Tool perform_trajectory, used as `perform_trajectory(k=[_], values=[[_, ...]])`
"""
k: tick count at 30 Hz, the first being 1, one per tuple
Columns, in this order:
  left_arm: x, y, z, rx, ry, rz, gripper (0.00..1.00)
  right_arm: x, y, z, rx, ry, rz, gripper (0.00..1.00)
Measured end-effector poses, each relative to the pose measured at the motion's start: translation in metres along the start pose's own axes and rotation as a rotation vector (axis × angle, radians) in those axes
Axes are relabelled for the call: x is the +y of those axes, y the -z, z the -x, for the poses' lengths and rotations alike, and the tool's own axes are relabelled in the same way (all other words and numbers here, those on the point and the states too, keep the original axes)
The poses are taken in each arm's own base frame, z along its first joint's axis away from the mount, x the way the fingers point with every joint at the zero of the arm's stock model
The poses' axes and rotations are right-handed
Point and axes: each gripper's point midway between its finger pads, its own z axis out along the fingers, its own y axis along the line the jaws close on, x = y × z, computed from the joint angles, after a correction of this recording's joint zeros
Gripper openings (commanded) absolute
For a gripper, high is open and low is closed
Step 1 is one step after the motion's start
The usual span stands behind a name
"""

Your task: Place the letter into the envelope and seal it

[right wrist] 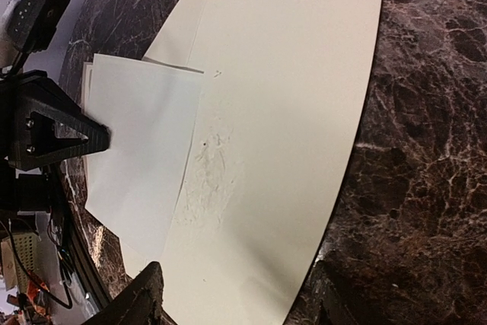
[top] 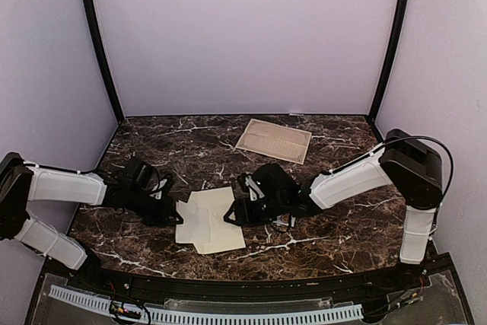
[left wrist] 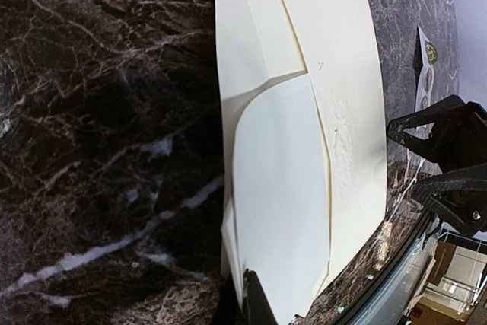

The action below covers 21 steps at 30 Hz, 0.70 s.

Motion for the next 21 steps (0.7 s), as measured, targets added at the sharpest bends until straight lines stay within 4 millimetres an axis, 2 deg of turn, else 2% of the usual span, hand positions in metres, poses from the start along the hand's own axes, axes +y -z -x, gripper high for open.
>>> perform_trajectory(k=[21], values=[[-0.0064,-0.0089,0.0026,0.013,0.013,-0.049,0.00,0.0074,-0.0050,-0.0028,0.013,0.009,0.023,0.62]])
